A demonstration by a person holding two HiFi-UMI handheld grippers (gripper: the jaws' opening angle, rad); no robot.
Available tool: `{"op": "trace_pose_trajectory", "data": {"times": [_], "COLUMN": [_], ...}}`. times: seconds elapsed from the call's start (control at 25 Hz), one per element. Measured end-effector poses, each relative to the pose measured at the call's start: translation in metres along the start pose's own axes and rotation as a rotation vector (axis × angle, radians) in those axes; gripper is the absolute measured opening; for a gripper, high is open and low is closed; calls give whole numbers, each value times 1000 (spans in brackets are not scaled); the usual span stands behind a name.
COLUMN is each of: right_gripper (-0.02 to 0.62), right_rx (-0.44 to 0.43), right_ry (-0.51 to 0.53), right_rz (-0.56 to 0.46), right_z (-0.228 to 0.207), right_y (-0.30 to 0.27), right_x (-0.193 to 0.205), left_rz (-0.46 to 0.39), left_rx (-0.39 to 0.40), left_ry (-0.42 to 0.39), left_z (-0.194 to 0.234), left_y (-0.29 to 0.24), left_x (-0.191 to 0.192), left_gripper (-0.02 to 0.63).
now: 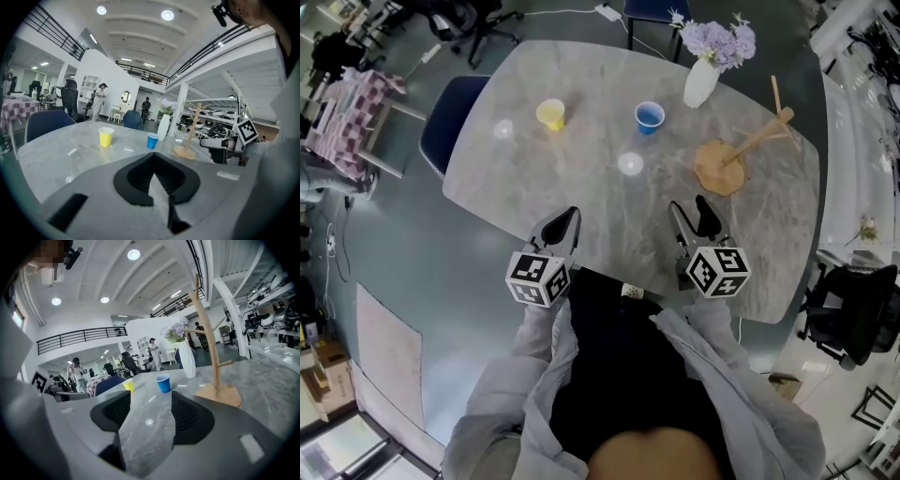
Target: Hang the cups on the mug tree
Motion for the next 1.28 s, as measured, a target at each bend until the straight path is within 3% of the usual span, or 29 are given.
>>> {"op": "trace_pose_trajectory", "data": {"times": [0.24, 0.52, 0.72, 0.96, 1.28], "right_gripper": [266, 267, 296, 328, 328], "right_rx": [47, 67, 92, 140, 146], "right_ry": [62, 122, 104, 106, 178], "right_rz": [42, 75, 116, 166, 138], "right_z": [-16, -14, -27, -42, -54], "right_y": [-60, -129, -180, -216, -252], "right_x": [-7, 0, 12, 30, 37], "left_rz": [6, 80, 118, 158, 162], "left_rx": [14, 46, 87, 152, 148], "left_ry": [11, 9, 12, 14, 35], "left_z": [31, 75, 96, 113, 125], "left_y": [-50, -94, -129, -165, -189], "left_x": [-13, -8, -4, 5, 14], "left_gripper": [0, 0, 0, 0, 0]}}
Point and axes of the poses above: the fingertips, and each gripper's own axes: y backward along the fingers, z to its left, x out of its underside, the point moved 6 cm from there along y, backward along the fingers, and after that the axes turned 11 degrees about -z, right-handed, at the moved point
